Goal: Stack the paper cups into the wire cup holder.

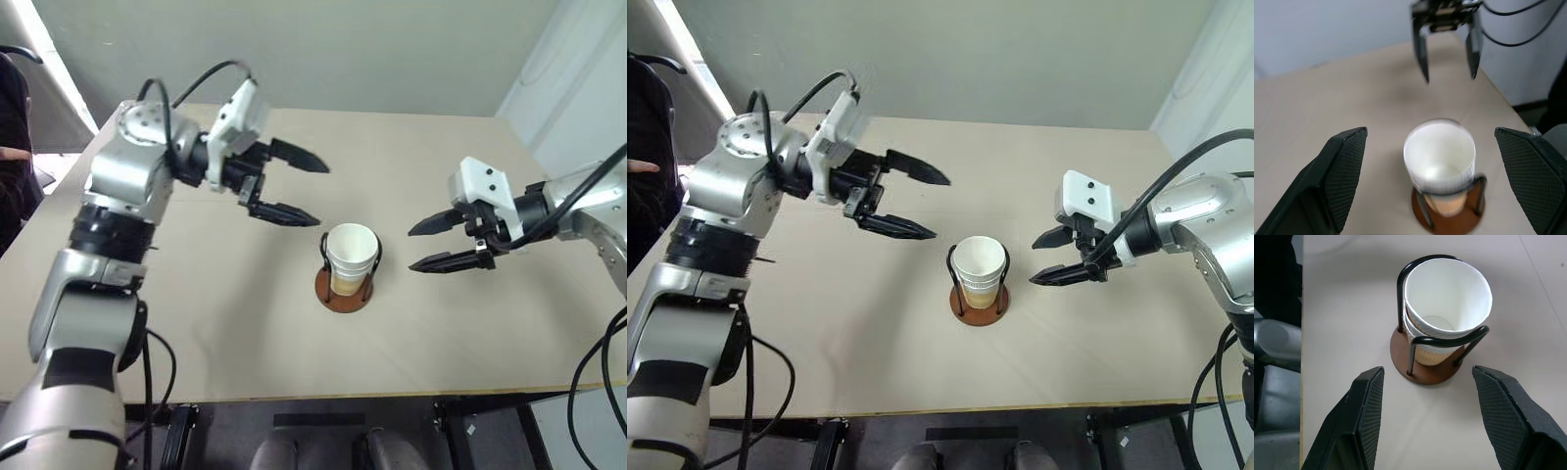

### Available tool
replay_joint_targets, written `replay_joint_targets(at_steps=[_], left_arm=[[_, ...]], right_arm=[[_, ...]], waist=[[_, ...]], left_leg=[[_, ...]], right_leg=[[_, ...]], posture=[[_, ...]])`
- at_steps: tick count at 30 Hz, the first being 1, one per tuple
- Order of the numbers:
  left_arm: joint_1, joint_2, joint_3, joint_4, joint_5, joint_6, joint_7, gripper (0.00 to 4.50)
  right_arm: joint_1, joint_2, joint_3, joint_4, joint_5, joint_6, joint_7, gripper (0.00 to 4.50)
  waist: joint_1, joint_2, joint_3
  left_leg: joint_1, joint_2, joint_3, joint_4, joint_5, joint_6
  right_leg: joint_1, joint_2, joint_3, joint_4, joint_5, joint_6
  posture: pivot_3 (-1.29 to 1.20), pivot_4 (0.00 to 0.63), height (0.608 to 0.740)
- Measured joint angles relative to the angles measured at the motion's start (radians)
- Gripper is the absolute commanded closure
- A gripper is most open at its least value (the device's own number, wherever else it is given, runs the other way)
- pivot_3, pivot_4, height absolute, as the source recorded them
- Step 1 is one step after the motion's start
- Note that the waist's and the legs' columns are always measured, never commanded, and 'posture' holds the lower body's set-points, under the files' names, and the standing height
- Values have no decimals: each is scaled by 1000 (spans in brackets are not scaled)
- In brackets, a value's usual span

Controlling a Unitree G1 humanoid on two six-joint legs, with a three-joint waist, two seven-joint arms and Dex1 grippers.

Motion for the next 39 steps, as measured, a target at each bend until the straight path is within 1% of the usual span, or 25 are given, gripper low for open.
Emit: replay_joint_targets(at_steps=[3, 5, 8, 12, 18, 21, 26, 28, 34, 39], left_arm=[[62, 33, 84, -42, -5, 53, 58, 32], [124, 52, 170, -86, -25, 98, 121, 32], [209, 62, 261, -131, -53, 153, 194, 32], [297, 64, 331, -195, -82, 215, 260, 32], [418, 65, 414, -290, -118, 279, 341, 32], [461, 62, 437, -291, -119, 290, 380, 32], [468, 38, 455, -310, -123, 293, 439, 32], [476, 32, 459, -320, -129, 293, 454, 32], [534, 9, 462, -345, -132, 289, 478, 32], [550, -29, 459, -345, -95, 216, 506, 32]], right_arm=[[11, 22, -6, 5, 1, 1, -20, 1631], [31, 43, -19, 13, 5, 7, -49, 1631], [50, 61, -43, 38, 8, 13, -81, 1631], [65, 77, -48, 68, 6, 7, -112, 1631], [74, 110, -57, 177, -21, -39, -161, 1631], [85, 144, -72, 222, -44, -74, -207, 1631], [116, 243, -103, 281, -72, -131, -317, 1631], [129, 266, -119, 292, -81, -145, -351, 1631], [182, 289, -150, 311, -100, -202, -396, 1631], [192, 315, -154, 369, -129, -256, -417, 1631]], waist=[[3, 0, 0], [4, 0, 0], [4, 0, 0], [5, 0, 0], [2, 0, 0], [1, 0, 0], [3, 0, 0], [3, 0, 0], [2, 0, 0], [2, 0, 0]], left_leg=[[0, 0, -1, 0, 0, 0], [0, 0, -1, 0, 0, 0], [0, 0, -1, 0, 1, 0], [0, -1, -1, 0, 1, 0], [1, -1, -1, 0, 1, 0], [2, 0, -1, 0, 1, 0], [2, -1, -1, 0, 1, 0], [2, -1, -1, 0, 1, 0], [2, -1, -1, -1, 1, 0], [2, -1, -1, 0, 1, 0]], right_leg=[[0, 0, 0, 0, 0, 0], [0, -1, 0, 0, 0, 1], [0, -1, 0, 1, 0, 1], [0, -1, 0, 1, 0, 1], [0, -1, 0, 1, 0, 1], [0, -1, 0, 2, 0, 1], [0, -2, 0, 2, 0, 0], [0, -2, 0, 2, 0, 0], [1, -2, 0, 1, 0, 0], [1, -2, 0, 2, 0, 0]], posture=[[0, 150, 740], [0, 150, 740], [0, 150, 740], [0, 150, 740], [0, 150, 740], [0, 150, 740], [0, 150, 740], [0, 150, 740], [0, 150, 740], [0, 150, 740]])
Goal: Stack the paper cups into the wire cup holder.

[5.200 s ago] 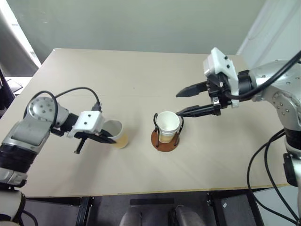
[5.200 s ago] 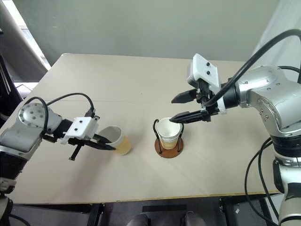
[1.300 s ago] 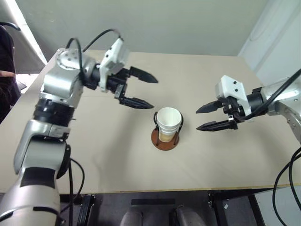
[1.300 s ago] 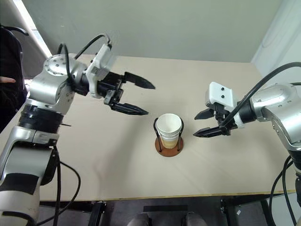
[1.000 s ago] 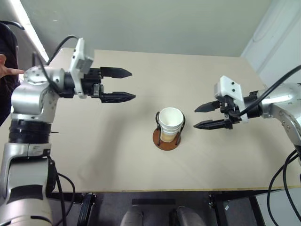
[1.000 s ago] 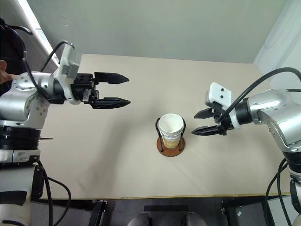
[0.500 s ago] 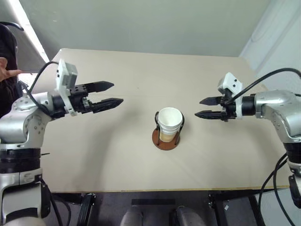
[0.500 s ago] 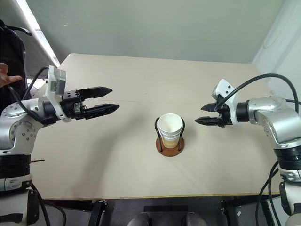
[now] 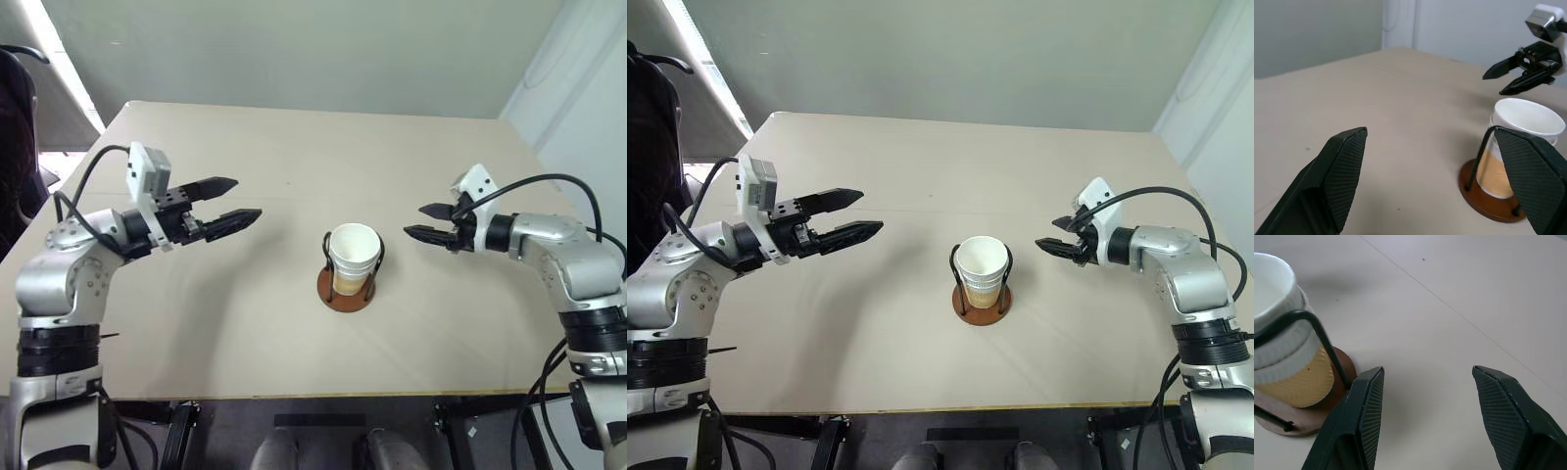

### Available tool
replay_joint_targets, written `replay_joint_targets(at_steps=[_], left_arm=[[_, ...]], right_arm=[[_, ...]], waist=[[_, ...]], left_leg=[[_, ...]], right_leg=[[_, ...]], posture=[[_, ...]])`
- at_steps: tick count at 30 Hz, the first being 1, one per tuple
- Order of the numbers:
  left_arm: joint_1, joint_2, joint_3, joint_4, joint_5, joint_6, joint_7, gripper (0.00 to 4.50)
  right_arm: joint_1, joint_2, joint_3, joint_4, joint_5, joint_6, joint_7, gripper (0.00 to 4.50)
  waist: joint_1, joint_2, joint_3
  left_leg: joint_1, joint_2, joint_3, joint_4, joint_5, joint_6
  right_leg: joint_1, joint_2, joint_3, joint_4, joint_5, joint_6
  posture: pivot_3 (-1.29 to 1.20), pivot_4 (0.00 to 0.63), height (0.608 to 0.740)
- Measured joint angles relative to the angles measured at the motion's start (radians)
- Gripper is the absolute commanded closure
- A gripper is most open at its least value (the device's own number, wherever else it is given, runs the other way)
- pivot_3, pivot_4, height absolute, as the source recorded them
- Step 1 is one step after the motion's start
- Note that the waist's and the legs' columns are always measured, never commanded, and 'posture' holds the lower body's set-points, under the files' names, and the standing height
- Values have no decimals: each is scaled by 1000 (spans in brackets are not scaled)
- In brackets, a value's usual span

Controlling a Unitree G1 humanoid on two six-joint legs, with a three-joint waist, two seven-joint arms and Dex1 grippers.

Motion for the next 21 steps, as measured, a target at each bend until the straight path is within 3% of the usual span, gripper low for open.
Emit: replay_joint_targets(at_steps=[9, 21], left_arm=[[15, -34, -17, 76, 27, -75, -28, 32], [-6, -45, -21, 138, -2, -18, -85, 32]], right_arm=[[33, 18, -2, 64, -26, -116, 8, 1631], [30, 55, -2, 184, -41, -246, 76, 1631]], waist=[[0, 0, 0], [1, 0, 0]], left_leg=[[0, 0, 0, 0, 0, 0], [0, 0, 1, -1, 0, 0]], right_leg=[[0, 0, 0, 0, 0, 0], [0, 0, 0, -1, 0, 0]], posture=[[0, 150, 740], [0, 150, 740]])
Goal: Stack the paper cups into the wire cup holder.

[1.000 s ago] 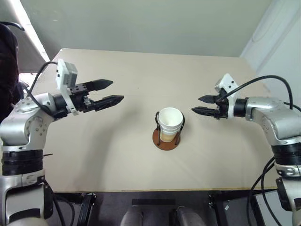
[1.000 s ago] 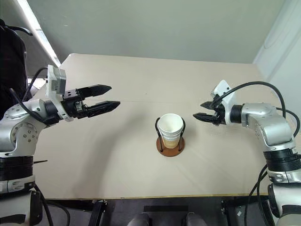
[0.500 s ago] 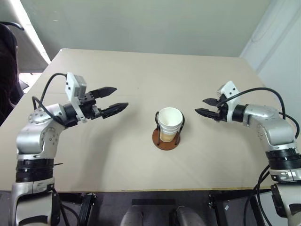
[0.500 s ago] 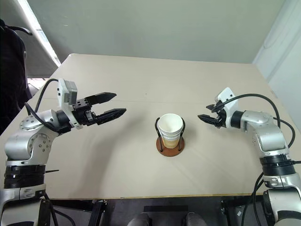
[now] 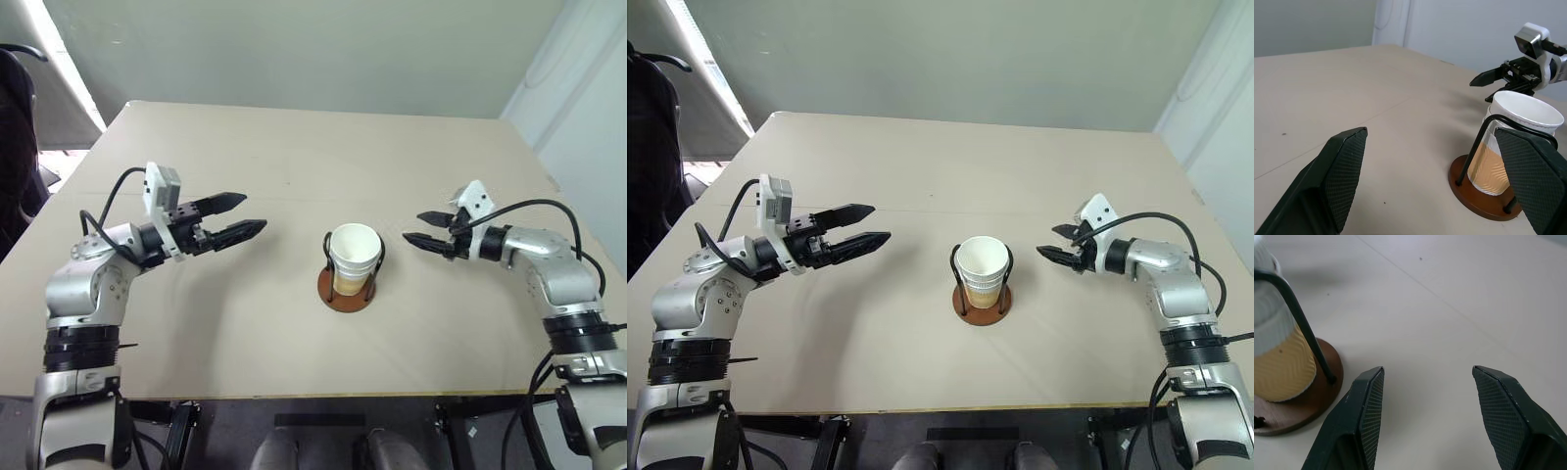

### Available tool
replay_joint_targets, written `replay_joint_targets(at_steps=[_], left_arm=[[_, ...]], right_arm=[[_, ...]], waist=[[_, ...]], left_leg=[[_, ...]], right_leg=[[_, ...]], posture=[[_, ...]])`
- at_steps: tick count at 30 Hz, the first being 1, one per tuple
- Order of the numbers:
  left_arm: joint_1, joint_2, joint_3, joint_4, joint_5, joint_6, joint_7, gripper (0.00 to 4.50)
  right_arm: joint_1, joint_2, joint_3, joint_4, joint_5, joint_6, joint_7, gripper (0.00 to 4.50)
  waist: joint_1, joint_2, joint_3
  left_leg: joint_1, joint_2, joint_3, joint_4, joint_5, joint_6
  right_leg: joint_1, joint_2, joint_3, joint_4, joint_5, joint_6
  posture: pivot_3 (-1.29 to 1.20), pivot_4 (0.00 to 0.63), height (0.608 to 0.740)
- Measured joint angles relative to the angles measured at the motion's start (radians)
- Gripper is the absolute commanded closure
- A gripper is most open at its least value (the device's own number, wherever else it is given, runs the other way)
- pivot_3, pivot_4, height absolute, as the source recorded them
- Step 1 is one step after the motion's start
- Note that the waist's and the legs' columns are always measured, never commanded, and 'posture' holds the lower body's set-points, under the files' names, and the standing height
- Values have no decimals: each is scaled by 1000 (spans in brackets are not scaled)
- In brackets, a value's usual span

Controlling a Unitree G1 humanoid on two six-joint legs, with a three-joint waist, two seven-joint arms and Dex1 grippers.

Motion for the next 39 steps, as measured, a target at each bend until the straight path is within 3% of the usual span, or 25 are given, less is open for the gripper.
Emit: replay_joint_targets(at_steps=[27, 39], left_arm=[[38, 102, -28, -36, -24, -7, -322, 32], [38, 125, -28, -15, -27, -28, -392, 32]], right_arm=[[37, -149, -1, -49, 121, -62, 583, 1631], [-6, -139, -47, -98, 209, 33, 556, 1631]], waist=[[-1, 0, 0], [-1, 0, 0]], left_leg=[[0, -4, 0, 0, 0, 0], [0, -4, 0, 0, 0, 0]], right_leg=[[1, 0, 0, 0, 0, 0], [1, 0, 0, 0, 0, 0]], posture=[[0, 150, 740], [0, 150, 740]])
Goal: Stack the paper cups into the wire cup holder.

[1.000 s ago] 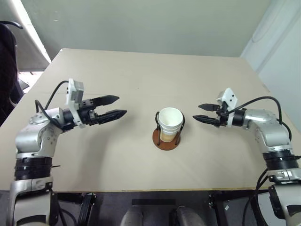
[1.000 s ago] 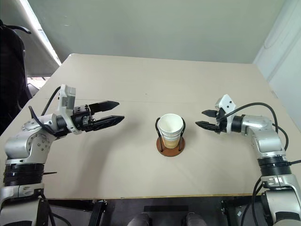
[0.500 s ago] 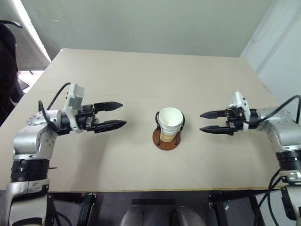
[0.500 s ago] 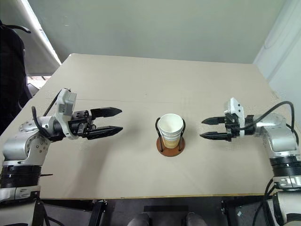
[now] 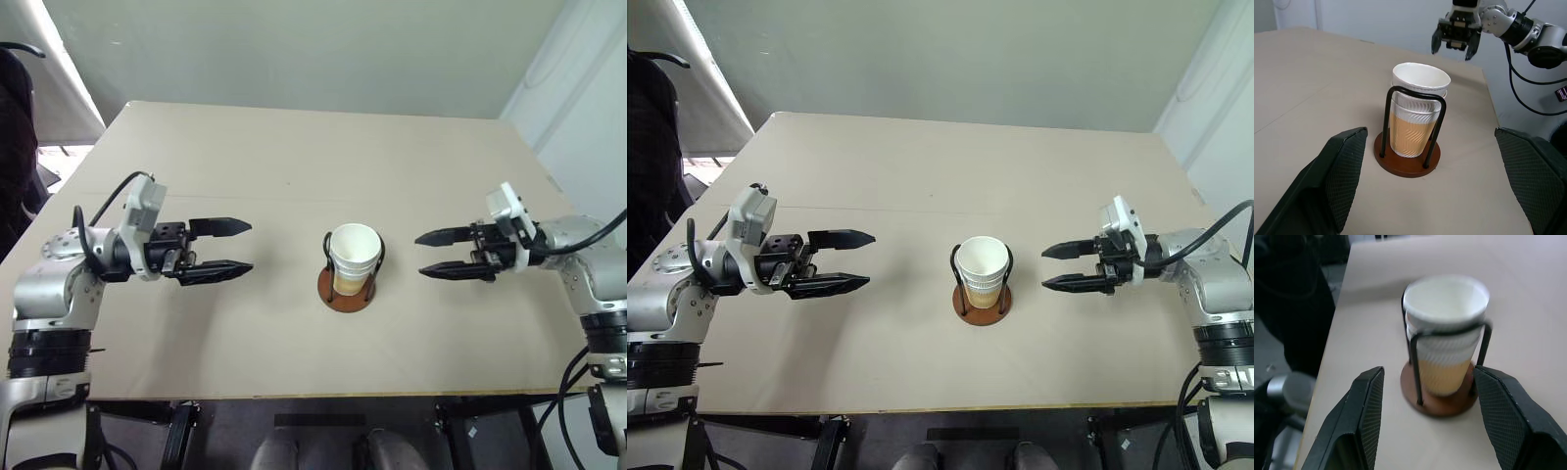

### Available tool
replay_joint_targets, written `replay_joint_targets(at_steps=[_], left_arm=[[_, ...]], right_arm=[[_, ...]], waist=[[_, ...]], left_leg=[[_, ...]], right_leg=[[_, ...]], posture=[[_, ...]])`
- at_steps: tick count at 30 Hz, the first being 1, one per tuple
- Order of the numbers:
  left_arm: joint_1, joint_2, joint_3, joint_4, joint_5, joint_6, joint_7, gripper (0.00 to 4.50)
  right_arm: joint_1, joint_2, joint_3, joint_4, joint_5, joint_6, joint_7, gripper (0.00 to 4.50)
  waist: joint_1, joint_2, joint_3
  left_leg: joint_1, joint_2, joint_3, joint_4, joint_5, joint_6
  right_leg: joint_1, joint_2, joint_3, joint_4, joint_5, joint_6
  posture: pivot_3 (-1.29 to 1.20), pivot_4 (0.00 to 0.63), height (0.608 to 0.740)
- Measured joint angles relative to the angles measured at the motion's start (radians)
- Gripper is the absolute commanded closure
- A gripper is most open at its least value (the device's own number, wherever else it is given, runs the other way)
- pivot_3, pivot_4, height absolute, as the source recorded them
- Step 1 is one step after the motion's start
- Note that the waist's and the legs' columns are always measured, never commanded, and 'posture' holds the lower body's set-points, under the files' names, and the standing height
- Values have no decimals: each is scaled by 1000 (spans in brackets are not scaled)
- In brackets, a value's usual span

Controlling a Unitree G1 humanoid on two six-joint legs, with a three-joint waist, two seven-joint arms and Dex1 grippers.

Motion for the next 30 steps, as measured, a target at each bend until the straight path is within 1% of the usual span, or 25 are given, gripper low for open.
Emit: replay_joint_targets(at_steps=[9, 18, 23, 30], left_arm=[[4, -3, 0, 0, -2, -11, -12, 32], [5, -6, 0, 0, -11, -13, -12, 32], [7, -8, 0, 0, -14, -13, -12, 32], [16, -10, 1, -1, -21, -13, -9, 32]], right_arm=[[-4, 6, -42, -43, 53, 49, -55, 1631], [-8, 14, -69, -51, 79, 52, -91, 1631], [-2, 22, -68, -49, 65, 6, -90, 1631], [55, 46, -20, 8, -30, -123, -75, 1631]], waist=[[-1, 0, 0], [-1, 0, 0], [-1, 0, 0], [-2, 0, 0]], left_leg=[[0, 0, 0, 0, 0, 0], [0, 1, 0, 0, 0, 0], [0, 1, 0, 0, 0, 0], [0, 3, 0, 0, 0, 0]], right_leg=[[0, 0, 0, 0, 0, 0], [0, 0, 0, 0, 0, 0], [0, 0, 0, 0, 0, 0], [0, 0, 0, 0, 0, 0]], posture=[[0, 150, 740], [0, 150, 740], [0, 150, 740], [0, 150, 740]])
